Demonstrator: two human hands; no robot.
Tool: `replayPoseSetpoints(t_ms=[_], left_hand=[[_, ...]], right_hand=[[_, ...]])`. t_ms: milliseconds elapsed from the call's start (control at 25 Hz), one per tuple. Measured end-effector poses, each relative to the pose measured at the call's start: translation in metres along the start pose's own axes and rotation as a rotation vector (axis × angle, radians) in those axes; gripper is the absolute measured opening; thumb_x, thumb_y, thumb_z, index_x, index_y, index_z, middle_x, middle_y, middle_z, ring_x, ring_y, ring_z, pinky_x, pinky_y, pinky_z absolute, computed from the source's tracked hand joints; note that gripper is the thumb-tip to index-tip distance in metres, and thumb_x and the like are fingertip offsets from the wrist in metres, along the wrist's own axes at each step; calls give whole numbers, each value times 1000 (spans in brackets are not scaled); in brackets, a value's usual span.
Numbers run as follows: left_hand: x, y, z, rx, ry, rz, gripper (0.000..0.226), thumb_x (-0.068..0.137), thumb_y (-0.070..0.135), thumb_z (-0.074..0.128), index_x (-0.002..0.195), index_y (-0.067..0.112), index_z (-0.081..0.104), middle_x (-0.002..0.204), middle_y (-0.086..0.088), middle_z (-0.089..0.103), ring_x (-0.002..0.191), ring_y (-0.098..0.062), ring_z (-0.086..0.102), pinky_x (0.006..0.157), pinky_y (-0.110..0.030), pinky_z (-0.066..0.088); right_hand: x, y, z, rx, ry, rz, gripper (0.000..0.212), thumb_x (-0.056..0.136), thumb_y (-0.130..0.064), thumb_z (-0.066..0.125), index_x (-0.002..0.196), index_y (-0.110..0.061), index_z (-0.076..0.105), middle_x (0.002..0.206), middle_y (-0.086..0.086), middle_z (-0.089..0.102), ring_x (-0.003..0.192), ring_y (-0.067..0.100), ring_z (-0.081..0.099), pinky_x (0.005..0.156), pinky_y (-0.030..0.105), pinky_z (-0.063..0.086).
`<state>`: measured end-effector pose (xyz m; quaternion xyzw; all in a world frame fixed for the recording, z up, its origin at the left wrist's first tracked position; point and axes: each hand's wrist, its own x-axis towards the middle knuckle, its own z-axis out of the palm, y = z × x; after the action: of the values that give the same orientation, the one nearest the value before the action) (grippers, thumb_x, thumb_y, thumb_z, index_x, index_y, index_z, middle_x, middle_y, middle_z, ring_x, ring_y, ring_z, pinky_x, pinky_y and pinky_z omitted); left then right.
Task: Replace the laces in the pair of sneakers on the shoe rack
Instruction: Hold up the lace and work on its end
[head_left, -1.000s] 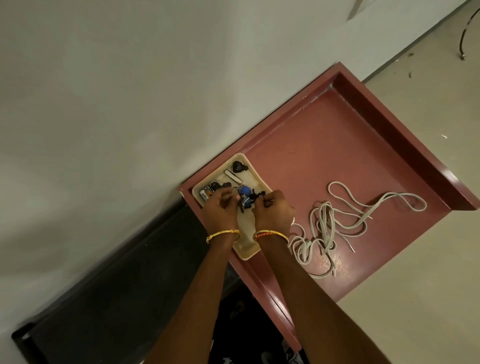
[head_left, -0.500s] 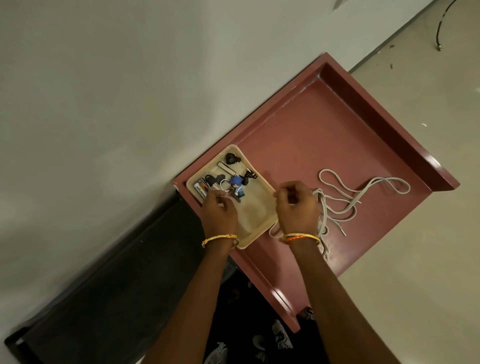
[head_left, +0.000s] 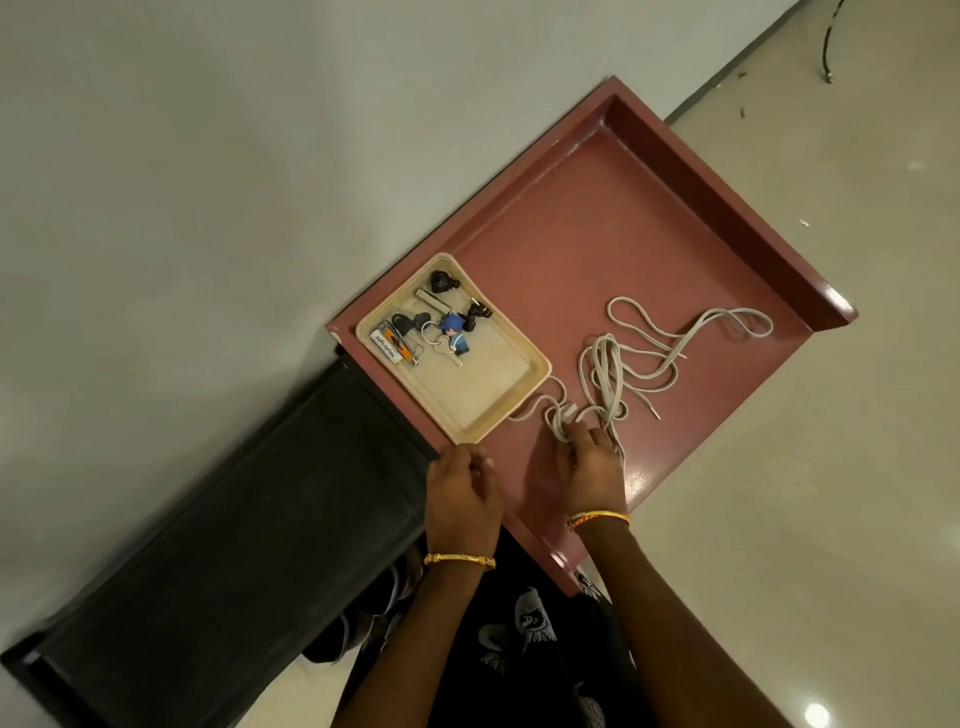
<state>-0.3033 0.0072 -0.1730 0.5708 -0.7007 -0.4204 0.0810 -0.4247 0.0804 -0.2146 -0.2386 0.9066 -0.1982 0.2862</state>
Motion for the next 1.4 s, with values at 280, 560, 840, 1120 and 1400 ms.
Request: replayPoseSetpoints(t_ms=[280,560,840,1120,1400], left_hand=[[17,41,-34,-172,-286,18,46,82,5,64,125,13,49,115,-1,56,107,-17,55,88,-28,50],[-4,143,-128,-462,-429,59,87,68,36,81,139,33,31,137,15,43,128,-2,38,104,-30,36],[-61,225,-260,-668,-131,178,20,96,15,50,100,3,65,96,-5,72,93,-16,69,83,-28,55],[-119,253,-388,-1054,220,89,24,100,17,41,90,7,60,90,-8,72,82,-23,71,72,-32,58],[-161,232,-462,-1280,414,-5,24,100,11,39,84,4,55,87,-12,68,66,-21,71,59,-30,58]], right_hand=[[-3,-67,-93,355,-192,-115,17,81,-6,67,72,-18,60,62,8,61,59,22,56,61,23,46],[-34,-226,-252,703,-569,-239,11,86,0,62,76,-2,59,60,0,68,54,9,67,47,19,51],[-108,-348,-315,769,-673,-375,23,88,-12,63,101,7,60,91,19,70,78,20,71,71,29,60],[-160,-358,-286,467,-957,-613,40,77,-35,68,111,-13,62,103,4,72,99,20,68,93,34,50],[-181,-348,-252,489,-719,-735,16,90,-11,61,98,1,69,75,6,66,68,13,63,79,29,55]])
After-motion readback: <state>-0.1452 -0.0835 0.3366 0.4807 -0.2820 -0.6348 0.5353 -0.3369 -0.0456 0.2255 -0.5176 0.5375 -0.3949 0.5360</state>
